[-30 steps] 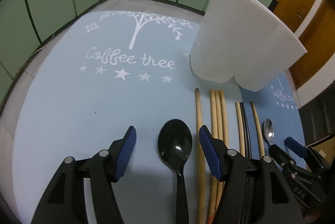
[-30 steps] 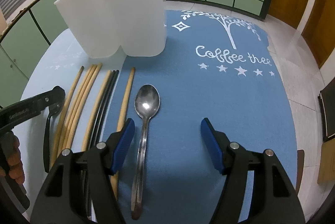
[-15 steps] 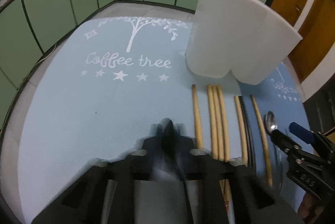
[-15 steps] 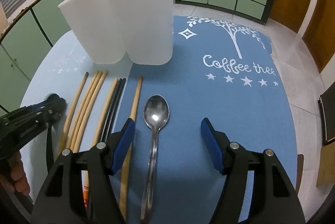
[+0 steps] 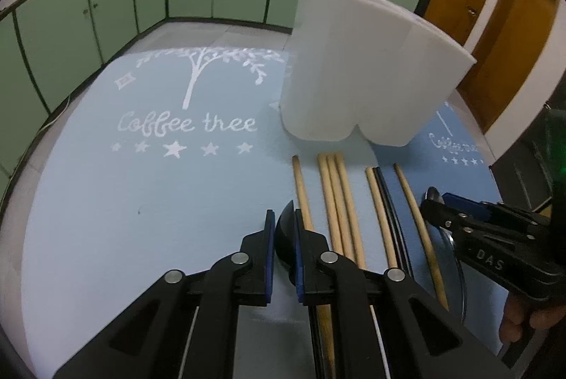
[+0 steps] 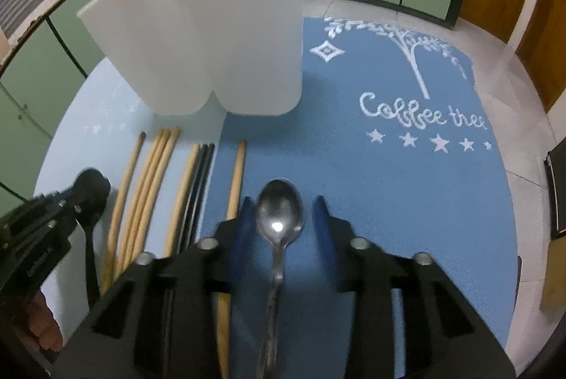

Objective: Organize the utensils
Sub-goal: 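Lift both spoons and carry them over the white utensil holder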

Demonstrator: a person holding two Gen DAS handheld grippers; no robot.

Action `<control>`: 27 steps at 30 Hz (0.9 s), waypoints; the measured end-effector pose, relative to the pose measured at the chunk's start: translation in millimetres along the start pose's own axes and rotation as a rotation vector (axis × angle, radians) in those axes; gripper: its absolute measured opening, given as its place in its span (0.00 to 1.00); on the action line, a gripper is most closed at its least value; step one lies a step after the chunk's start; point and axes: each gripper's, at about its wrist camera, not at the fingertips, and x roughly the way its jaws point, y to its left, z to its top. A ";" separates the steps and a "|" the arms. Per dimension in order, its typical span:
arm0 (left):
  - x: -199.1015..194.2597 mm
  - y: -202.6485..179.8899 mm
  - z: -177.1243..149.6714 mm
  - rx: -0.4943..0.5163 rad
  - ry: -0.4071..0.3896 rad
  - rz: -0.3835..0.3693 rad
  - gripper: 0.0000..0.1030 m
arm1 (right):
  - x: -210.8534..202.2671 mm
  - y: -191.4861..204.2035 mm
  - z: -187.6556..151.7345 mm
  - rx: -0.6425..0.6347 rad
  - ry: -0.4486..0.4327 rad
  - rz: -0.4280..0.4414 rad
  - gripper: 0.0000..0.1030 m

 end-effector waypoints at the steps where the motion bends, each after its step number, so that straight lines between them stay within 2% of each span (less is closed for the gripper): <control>1: -0.8 0.2 0.0 0.005 -0.008 -0.004 0.09 | 0.0 -2.0 0.0 0.003 0.002 0.007 0.30; 4: -1.4 0.1 0.3 0.019 -0.027 -0.011 0.09 | 1.2 -3.3 0.8 -0.009 0.013 -0.004 0.27; 6: -1.5 -1.0 -0.2 0.026 -0.036 -0.011 0.09 | 2.9 0.2 1.6 -0.025 0.020 -0.004 0.32; 7: -1.9 -2.1 -0.2 0.030 -0.041 -0.008 0.09 | 3.8 2.9 1.9 -0.035 0.023 -0.001 0.38; 10: -2.3 -3.3 -0.8 0.032 -0.054 -0.013 0.09 | 6.4 7.9 2.0 -0.049 0.017 -0.027 0.40; 12: -5.5 -2.3 -1.7 0.032 -0.068 -0.013 0.09 | 5.4 6.2 1.9 -0.048 0.007 -0.034 0.27; 15: -10.3 -1.7 -2.3 0.034 -0.087 -0.013 0.09 | 0.7 -1.8 0.0 -0.028 -0.002 0.025 0.26; 17: -14.0 -0.7 -1.8 0.031 -0.106 -0.017 0.09 | -8.9 -7.8 -2.5 -0.007 -0.038 0.076 0.26; 20: -22.9 0.3 -0.1 0.025 -0.145 -0.025 0.09 | -30.6 -10.1 -3.8 -0.036 -0.126 0.078 0.26; 27: -56.7 -1.2 14.1 0.036 -0.285 -0.041 0.09 | -85.6 -12.5 4.1 -0.060 -0.309 0.173 0.26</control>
